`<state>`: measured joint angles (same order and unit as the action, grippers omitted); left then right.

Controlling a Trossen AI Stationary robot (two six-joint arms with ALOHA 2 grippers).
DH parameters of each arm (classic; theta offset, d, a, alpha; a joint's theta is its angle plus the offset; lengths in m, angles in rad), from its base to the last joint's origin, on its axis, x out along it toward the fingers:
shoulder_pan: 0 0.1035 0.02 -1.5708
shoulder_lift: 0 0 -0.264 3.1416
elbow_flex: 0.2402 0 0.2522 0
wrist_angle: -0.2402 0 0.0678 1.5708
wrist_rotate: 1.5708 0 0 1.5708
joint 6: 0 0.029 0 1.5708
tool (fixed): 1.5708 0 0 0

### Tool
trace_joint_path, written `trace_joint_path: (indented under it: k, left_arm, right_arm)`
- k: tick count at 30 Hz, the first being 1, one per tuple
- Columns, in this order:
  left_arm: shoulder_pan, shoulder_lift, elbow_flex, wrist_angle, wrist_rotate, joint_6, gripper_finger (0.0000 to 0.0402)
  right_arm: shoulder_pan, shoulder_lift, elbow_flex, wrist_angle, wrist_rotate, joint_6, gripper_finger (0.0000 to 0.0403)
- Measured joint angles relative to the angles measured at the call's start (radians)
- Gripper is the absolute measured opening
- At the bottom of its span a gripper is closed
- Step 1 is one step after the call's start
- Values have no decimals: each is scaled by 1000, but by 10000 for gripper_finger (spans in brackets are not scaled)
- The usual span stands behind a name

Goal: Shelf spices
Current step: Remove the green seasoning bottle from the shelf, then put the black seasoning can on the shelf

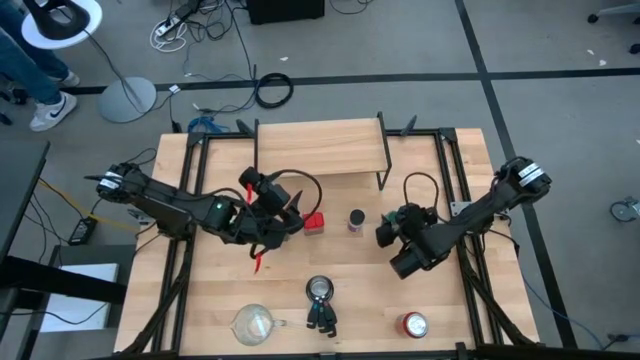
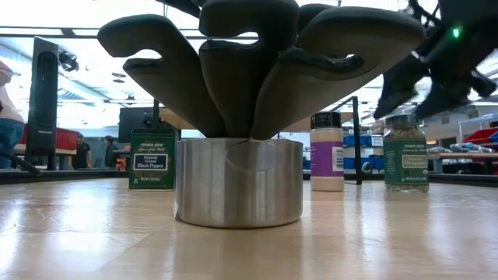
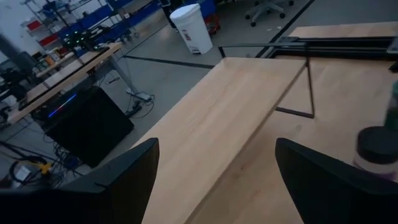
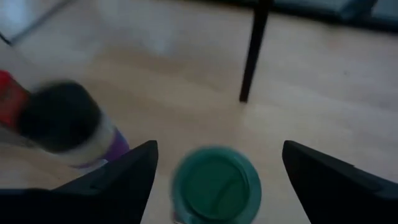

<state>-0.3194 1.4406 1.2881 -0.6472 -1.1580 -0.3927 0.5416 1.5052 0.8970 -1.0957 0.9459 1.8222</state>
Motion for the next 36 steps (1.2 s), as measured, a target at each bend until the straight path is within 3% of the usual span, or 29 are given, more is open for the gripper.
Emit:
trace_joint_path:
  k: [9,16,20,25,30,33,36]
  left_arm:
    - [30,0,0,6,106,43,325]
    - [42,0,0,48,115,105,325]
    - [52,0,0,111,150,162,325]
    - [68,0,0,174,189,237,325]
    - [93,0,0,297,327,350,325]
    - [103,0,-6,431,466,426,325]
    - [114,-1,-65,677,626,497,325]
  right_arm:
    - [9,-48,232,-238,159,-177,313]
    - [6,-87,413,-387,250,-327,279]
    - [6,-103,475,-387,295,-474,229]
    - [-7,-102,523,-389,354,-634,125]
    - [-21,-102,541,-385,366,-725,13]
    - [-15,-102,541,-369,363,-765,10]
    - [6,-102,541,-339,357,-817,3]
